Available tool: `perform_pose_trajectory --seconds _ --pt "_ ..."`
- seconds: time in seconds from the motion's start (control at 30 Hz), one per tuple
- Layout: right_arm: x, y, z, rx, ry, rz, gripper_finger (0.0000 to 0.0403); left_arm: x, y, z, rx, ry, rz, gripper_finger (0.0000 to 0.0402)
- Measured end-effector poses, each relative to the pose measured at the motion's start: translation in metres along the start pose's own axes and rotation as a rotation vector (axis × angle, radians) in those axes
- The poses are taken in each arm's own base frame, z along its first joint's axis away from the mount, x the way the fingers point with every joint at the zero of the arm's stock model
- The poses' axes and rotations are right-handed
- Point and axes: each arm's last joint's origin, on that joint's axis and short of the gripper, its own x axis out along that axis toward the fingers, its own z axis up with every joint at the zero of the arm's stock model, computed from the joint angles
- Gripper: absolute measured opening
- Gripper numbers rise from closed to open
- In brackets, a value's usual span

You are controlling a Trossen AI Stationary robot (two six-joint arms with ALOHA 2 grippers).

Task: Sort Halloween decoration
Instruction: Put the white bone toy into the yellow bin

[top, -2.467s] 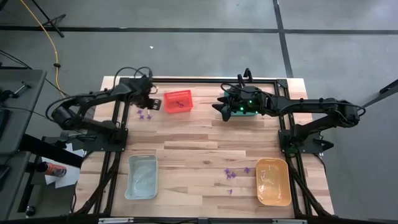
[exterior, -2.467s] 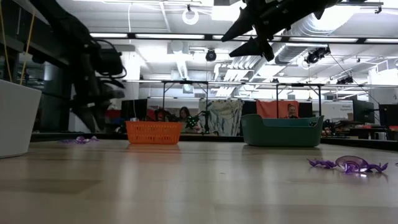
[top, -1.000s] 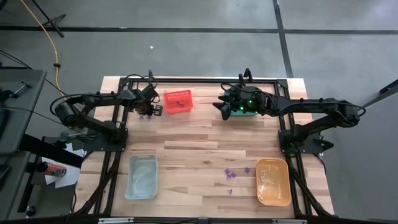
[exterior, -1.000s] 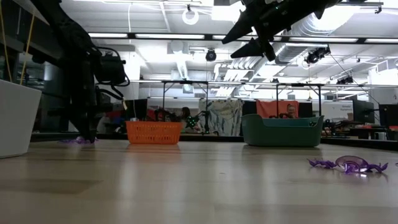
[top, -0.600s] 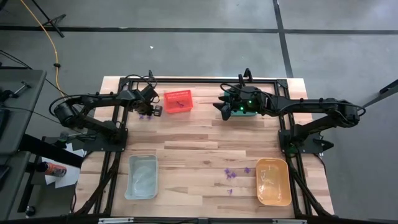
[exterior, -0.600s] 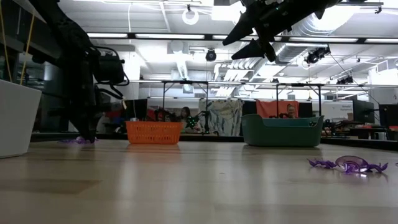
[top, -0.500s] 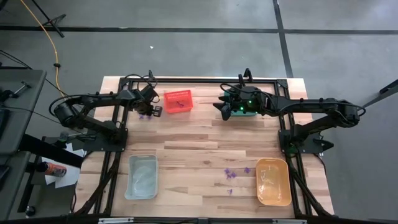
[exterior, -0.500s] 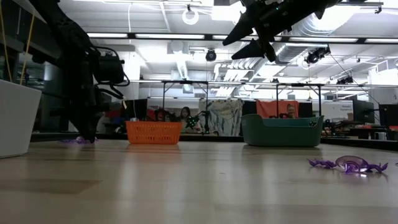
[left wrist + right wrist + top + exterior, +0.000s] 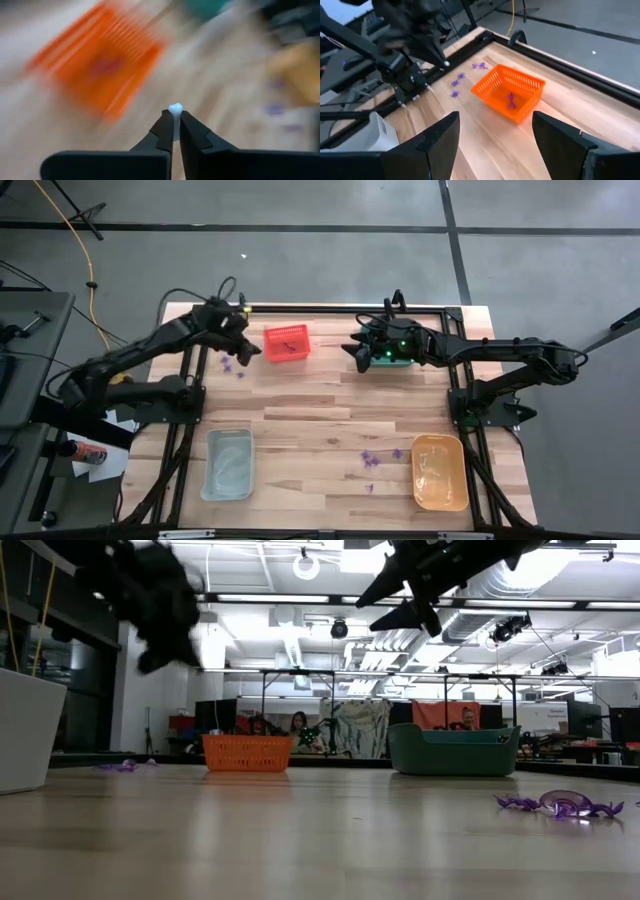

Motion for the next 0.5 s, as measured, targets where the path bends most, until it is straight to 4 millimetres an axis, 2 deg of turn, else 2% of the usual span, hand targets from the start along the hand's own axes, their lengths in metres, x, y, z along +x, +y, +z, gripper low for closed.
perform_pose_trajectory --seconds 0.17,0.3,0.4,0.5 --pt "0.0 0.003 0.006 -0.012 -0.061 0.043 0.0245 -0.021 -0.038 0.022 0.22 -0.323 -0.263 0.0001" --pt "-0.002 0.01 0.015 -0.064 -0.131 0.15 0.0245 -0.028 -0.066 0.036 0.395 -0.539 -0.404 0.0001" --pt "-0.003 0.015 0.02 -0.121 -0.174 0.244 0.0245 -0.026 -0.078 0.039 0.457 -0.616 -0.432 0.0001" --pt "-0.004 0.016 0.022 -0.139 -0.195 0.264 0.0245 -0.023 -0.081 0.039 0.453 -0.638 -0.401 0.0001"
